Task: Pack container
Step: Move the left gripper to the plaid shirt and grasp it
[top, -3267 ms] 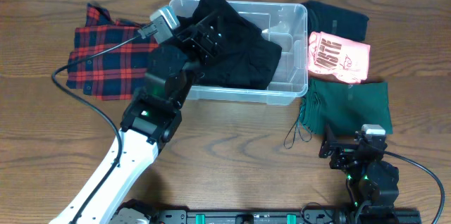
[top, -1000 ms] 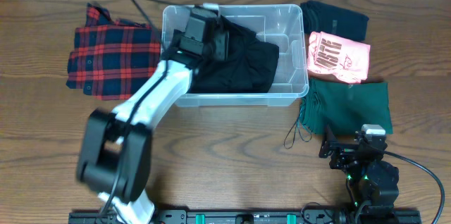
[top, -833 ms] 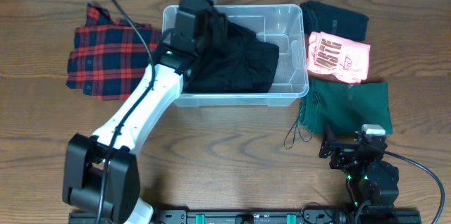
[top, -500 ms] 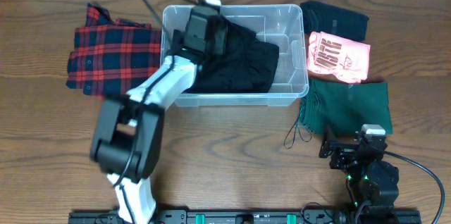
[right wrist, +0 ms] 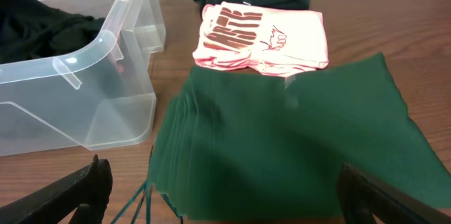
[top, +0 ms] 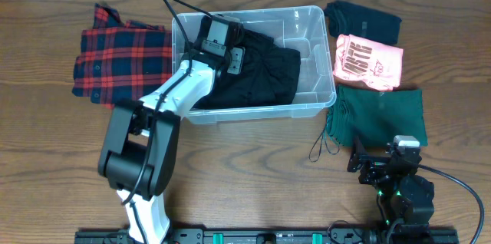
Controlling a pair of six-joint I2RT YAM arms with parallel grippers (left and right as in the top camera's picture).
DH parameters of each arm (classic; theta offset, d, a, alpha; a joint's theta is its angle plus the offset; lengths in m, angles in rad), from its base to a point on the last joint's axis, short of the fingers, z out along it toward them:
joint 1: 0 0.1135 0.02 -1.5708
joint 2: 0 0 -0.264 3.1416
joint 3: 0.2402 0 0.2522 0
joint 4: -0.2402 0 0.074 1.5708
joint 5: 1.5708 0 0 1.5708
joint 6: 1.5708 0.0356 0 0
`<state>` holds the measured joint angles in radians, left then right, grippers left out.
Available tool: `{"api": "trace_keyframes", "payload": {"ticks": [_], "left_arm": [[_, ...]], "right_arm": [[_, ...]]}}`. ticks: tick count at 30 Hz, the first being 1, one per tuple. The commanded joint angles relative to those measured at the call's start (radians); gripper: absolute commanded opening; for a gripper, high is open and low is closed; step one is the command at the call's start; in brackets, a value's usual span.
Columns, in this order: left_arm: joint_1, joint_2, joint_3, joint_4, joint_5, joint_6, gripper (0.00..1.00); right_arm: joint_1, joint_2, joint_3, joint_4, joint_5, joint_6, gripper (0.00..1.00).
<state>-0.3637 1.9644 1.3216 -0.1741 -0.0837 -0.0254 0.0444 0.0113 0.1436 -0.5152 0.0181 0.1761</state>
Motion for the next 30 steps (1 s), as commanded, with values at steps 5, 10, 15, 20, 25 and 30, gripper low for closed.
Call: {"api": "trace_keyframes", "payload": {"ticks": [5,10,15,20,25,30], "left_arm": [[0.01,-0.316,0.072,-0.031,0.048,-0.002,0.91],[0.116,-0.546,0.075,-0.136,0.045,-0.044,0.98],[0.417,-0.653,0.075,-0.383,0.047,-0.259,0.98],[0.702,-0.608,0.071,-0.514,0.204,-0.321,0.98],[0.899,-0.486,0.07,-0.536,0.443,-0.35,0.98],[1.053,-0.303,0.07,-0.57,0.628,-0.399,0.98]], "right_arm": [[0.006,-0.005,-0.002,-0.002,0.0,0.01,0.99],[0.006,-0.005,-0.002,-0.002,0.0,0.01,0.99],[0.006,-0.005,-0.002,-0.002,0.0,0.01,0.99],[0.006,-0.005,-0.002,-0.002,0.0,0.01,0.99],[0.006,-0.005,-0.002,-0.002,0.0,0.01,0.99],[0.006,-0.005,-0.002,-0.002,0.0,0.01,0.99]]}}
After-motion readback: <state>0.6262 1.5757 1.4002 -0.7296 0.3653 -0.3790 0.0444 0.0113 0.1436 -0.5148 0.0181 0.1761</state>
